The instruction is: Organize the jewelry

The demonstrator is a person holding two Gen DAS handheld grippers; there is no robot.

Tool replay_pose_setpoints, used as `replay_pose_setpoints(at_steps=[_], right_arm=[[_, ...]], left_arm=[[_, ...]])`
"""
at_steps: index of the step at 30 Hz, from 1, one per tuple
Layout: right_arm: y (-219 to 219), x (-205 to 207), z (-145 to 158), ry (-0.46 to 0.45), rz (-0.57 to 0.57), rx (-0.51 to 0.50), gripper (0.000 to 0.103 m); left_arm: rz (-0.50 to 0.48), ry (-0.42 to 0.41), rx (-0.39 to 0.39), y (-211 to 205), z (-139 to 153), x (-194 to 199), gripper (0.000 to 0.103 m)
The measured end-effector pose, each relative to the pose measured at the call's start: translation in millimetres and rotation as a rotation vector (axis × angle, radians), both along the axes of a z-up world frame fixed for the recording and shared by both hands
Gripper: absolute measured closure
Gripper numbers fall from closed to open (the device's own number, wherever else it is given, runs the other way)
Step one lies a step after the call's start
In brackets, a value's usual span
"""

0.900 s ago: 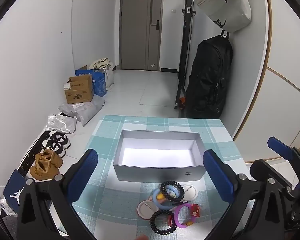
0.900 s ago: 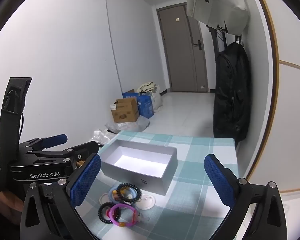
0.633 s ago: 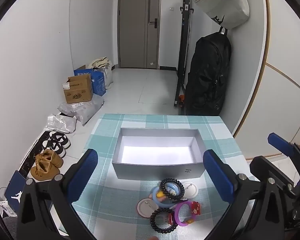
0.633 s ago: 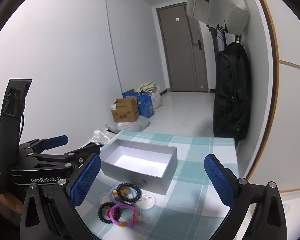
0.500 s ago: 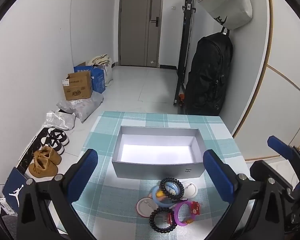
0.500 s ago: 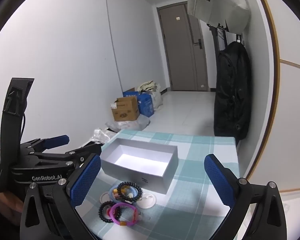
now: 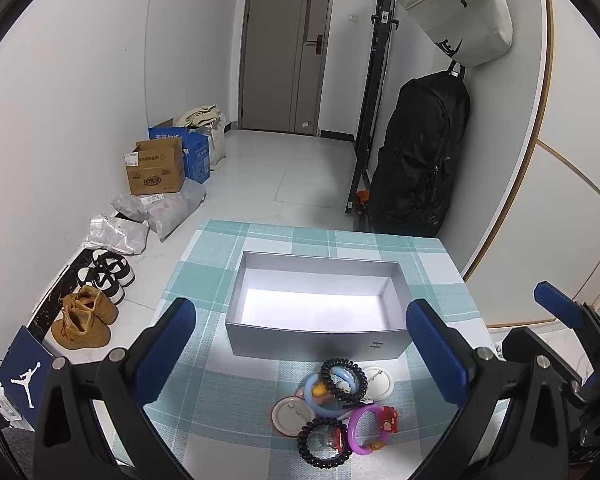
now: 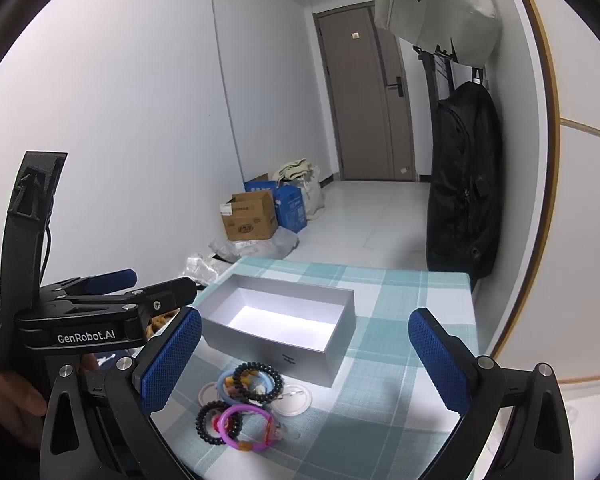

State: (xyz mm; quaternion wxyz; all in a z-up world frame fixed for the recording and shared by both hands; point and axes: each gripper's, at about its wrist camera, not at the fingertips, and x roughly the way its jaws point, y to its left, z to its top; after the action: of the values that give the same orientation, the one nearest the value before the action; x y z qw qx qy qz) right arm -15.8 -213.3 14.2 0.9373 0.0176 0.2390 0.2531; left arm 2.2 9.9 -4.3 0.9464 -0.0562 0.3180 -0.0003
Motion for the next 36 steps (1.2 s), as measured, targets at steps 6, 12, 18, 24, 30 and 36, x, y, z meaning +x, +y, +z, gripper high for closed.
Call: replay_pose_setpoints(at_steps=[6,12,18,24,30,36], right_arm=[[-0.3,1.6,0.1,0.007,0.001,0.004,0.0],[-2.4,2.6,-0.1,0.01,-0.001,0.013,0.0],[-3.1,3.2,-1.2,0.019,-0.005,0.024,0.0],[-2.3,3.1,-2.0,0.023,-0.003,0.021,0.0],[-2.1,3.0,-1.3,0.024,0.0,0.022,0.0],[-2.2,3.2,-1.0,0.032,0.002,0.025,0.0]], left_arm=[[-0.002,-0.007,0.018,-1.2,1.3,-1.7,0.001],[-0.005,-0.003,0.022,-3.1,0.8,-0.6,0.001],[-0.003,0.01,0.022,-3.0,-2.7,0.6,0.001],[-0.003,0.01,0.02,-3.0,-2.6,0.5,0.001],[-0.007,0.013,0.025,-4.6,-2.6,0.4,0.001],[-0.012,0.023,0.024,-4.1,-3.0,1.9,0.001]])
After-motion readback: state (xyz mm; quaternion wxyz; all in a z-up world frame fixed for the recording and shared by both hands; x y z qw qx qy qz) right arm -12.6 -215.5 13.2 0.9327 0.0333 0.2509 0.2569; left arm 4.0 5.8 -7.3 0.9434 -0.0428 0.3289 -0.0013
